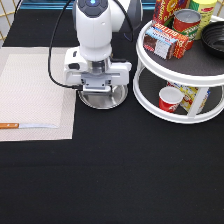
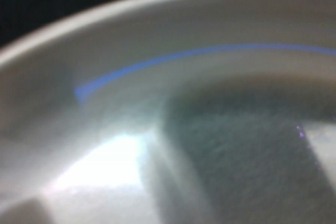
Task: Arrange plate and fork
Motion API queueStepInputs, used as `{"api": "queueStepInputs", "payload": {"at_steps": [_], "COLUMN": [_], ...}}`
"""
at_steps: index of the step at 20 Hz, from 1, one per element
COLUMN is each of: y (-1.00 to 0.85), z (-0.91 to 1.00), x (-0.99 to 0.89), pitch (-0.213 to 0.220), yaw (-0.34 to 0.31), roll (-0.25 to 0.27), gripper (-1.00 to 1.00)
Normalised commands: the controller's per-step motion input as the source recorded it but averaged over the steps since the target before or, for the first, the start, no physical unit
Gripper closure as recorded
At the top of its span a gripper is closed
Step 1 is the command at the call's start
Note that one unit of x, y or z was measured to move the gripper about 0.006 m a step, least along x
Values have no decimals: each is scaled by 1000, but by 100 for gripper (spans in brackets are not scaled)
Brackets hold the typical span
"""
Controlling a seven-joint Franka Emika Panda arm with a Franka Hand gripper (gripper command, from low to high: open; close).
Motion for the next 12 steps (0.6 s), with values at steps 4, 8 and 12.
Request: {"api": "queueStepInputs", "payload": {"at_steps": [4,8,12], "y": [-508,-621,-713], "z": [0,19,67], "x": [114,104,77], "pitch": [5,2,12], "yaw": [-20,-24,-9], "roll": [125,136,157], "gripper": [-100,-100,-100]}}
